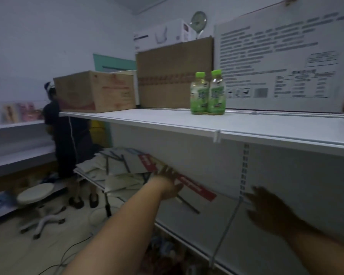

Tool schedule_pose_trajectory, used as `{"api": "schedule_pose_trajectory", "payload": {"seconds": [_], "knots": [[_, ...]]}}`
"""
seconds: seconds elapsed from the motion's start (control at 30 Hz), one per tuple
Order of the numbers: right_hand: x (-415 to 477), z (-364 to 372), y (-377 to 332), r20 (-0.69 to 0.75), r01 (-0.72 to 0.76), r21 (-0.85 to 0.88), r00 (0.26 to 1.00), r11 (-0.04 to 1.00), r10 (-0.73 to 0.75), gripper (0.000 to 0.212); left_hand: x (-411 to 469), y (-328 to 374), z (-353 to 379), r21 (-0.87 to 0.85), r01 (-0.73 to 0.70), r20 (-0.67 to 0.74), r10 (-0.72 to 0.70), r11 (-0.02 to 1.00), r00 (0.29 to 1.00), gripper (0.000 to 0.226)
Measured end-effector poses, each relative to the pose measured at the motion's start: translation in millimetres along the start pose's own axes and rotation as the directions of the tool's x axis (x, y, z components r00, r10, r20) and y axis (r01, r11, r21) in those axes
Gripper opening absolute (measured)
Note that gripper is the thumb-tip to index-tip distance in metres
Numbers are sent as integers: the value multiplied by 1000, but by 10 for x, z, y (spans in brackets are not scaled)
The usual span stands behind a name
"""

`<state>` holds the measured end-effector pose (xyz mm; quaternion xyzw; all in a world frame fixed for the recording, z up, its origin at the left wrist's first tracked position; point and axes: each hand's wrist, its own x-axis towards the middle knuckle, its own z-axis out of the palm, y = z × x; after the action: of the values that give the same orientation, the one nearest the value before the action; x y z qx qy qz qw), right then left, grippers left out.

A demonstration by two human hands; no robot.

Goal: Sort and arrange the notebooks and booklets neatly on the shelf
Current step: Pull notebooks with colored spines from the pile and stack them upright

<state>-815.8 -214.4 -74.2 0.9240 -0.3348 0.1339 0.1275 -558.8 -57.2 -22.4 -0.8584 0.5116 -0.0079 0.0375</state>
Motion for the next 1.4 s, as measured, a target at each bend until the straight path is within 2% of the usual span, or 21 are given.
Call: {"api": "schedule_pose_trajectory", "payload": {"seconds": [0.03,0.1,0.17,0.37,0.5,0.67,0.87,1.03,1.13,1.2,1.27,1.33,1.37,1.4], "knots": [[61,-146,-366,45,72,72,996,995,-75,58,-68,-160,19,-34,33,-9,-33,999,999,64],[256,-285,-1117,250,146,202,949,968,-195,62,-201,-576,67,-44,57,-34,-59,997,998,65],[469,-238,-1546,210,197,292,941,936,-264,61,-326,-911,119,-16,59,-35,-60,998,998,63],[835,-223,-2258,264,276,261,901,925,-344,62,-592,-1629,258,-29,124,-20,-125,992,992,61],[1188,-202,-2579,241,290,297,899,910,-366,61,-556,-2032,284,-56,167,-33,-169,984,985,60],[1780,10,-2894,185,294,348,909,890,-373,61,-293,-2478,328,-72,185,-57,-189,980,980,60],[2545,319,-3263,141,386,255,892,887,-429,52,261,-2963,168,-30,262,-24,-262,965,965,60],[3081,439,-3425,175,291,336,916,896,-362,49,690,-3196,153,-8,208,-84,-207,978,975,57],[3198,472,-3527,217,285,354,902,891,-374,56,889,-3369,255,30,226,-31,-225,974,974,56],[3217,472,-3578,219,298,393,888,870,-403,53,1011,-3472,333,-16,293,-4,-293,956,956,53],[3278,500,-3618,229,241,442,901,864,-369,45,1133,-3540,370,-163,299,-7,-304,940,953,46],[3319,490,-3632,185,216,452,927,865,-328,34,1239,-3562,405,-251,228,-100,-260,941,960,37],[3340,477,-3640,169,176,445,947,878,-275,31,1288,-3564,410,-367,164,-226,-259,916,939,32],[3377,500,-3658,109,179,425,963,887,-246,29,1377,-3601,438,-553,109,-268,-300,826,915,26]]}}
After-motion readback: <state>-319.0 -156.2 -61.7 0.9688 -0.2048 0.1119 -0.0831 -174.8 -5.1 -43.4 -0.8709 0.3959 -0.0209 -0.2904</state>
